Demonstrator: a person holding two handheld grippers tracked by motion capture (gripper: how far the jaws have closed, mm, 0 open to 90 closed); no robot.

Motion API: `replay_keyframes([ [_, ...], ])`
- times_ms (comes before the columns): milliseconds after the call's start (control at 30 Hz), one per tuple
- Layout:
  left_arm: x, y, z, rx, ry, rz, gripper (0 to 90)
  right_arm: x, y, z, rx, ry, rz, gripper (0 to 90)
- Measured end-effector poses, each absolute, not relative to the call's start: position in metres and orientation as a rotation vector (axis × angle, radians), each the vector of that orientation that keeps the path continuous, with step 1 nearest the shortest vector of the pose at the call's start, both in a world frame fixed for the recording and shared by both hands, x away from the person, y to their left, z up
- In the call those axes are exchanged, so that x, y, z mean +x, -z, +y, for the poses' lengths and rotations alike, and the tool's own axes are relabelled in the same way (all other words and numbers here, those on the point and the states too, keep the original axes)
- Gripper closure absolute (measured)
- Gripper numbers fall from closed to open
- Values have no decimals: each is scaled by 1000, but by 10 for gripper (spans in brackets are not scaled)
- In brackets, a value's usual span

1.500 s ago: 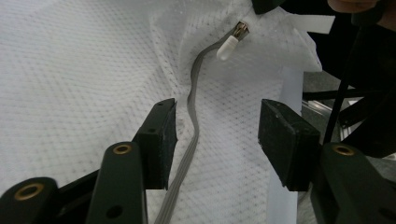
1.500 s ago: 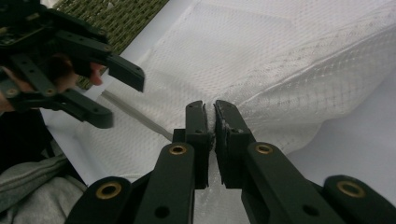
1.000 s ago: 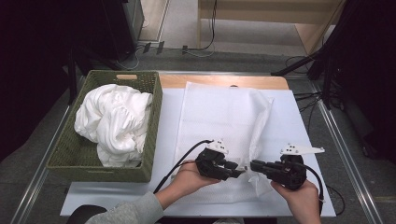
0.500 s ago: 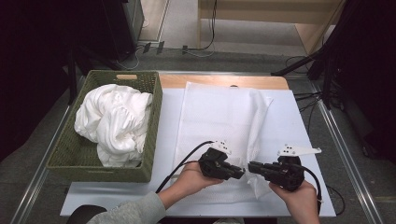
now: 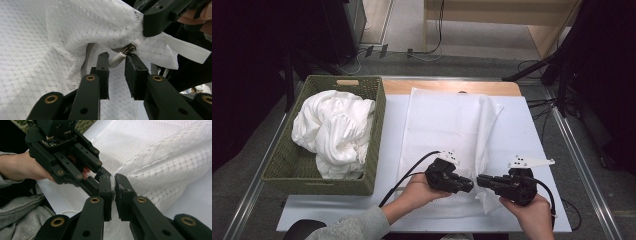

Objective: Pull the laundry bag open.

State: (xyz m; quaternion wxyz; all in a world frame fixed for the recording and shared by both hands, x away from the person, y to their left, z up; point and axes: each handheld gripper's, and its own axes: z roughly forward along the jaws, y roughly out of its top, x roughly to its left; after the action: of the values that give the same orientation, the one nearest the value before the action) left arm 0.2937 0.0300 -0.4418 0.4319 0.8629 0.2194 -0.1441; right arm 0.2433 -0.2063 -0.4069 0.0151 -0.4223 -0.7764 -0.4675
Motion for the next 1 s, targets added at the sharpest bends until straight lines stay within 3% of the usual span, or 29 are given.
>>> replay_keyframes([
  [200, 291, 440, 29, 2161, 365, 524, 814, 243, 407, -207, -1319, 1445, -2446, 848],
  [1000, 287, 441, 25, 2203, 305, 521, 831, 241, 408, -206, -1332, 1406, -2469, 852],
])
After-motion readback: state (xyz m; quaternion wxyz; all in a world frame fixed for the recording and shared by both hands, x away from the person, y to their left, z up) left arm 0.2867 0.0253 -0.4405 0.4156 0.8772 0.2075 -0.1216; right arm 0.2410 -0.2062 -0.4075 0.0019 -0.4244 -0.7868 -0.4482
